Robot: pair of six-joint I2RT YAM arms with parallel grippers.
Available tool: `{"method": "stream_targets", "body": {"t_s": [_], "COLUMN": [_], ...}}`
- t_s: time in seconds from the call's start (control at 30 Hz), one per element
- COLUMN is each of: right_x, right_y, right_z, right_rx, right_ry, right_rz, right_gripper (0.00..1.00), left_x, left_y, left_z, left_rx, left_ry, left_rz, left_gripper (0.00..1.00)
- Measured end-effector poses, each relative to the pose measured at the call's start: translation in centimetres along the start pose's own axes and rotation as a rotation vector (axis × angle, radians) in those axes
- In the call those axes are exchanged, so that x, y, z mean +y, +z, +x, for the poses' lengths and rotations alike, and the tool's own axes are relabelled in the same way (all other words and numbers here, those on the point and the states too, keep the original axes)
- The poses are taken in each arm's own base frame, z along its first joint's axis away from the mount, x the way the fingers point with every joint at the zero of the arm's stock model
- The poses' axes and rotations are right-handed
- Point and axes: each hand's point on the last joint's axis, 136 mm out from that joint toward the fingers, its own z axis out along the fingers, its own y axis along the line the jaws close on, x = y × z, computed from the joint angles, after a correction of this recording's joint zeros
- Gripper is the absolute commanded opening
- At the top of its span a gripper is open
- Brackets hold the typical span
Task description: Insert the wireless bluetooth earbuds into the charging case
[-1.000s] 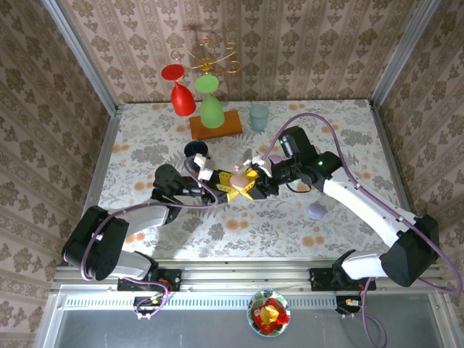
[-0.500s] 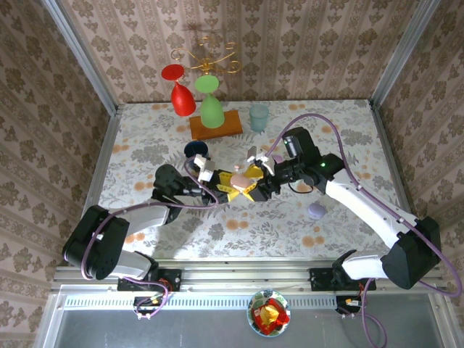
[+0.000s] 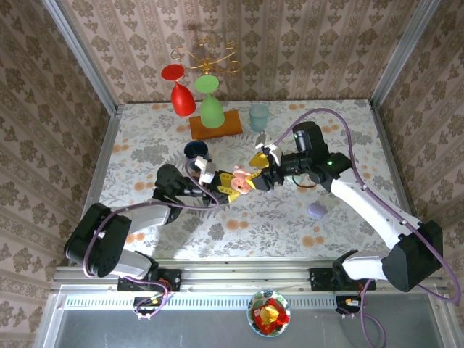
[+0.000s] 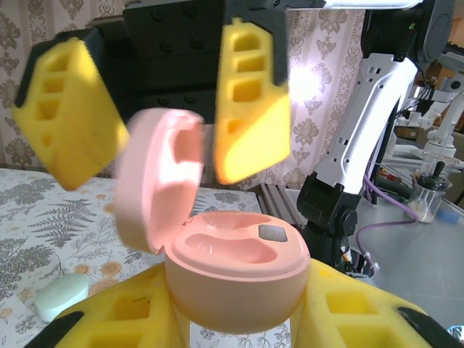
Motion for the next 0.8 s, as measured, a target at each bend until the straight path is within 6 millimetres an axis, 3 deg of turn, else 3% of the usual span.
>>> {"method": "stream_targets", "body": {"t_s": [0.1,0.47,0.63,0.8], "right_x": [-0.3,0.9,-0.3,-3.0], "right_y": [0.0,-1.5,-2.4,-2.1], "right_z": [-0.1,0.2,0.3,2.1], "right_rx": [-0.010,-0.118,-0.178,-0.176], "right_ry": [0.001,-0.019,0.051,0.216], "right_rz": [0.009,0.005,0.054,0.171], "right_gripper": [0.66,0.70,0.68,0.68], "left_x": [0.2,3.1,4.3,5.0], "left_y": [-0.2,-1.8,-2.7,-3.3], "left_z": [0.0,-0.1,-0.4,-1.0], "left_rx": [-0.002,-0.033,-0.053,-0.072], "left_ry": [0.012,0.040,0.040,0.054], "left_rz": [-0.008,-0.173,-0.253,-0.304], "left_gripper": [0.34,0.31,0.30,0.30]}}
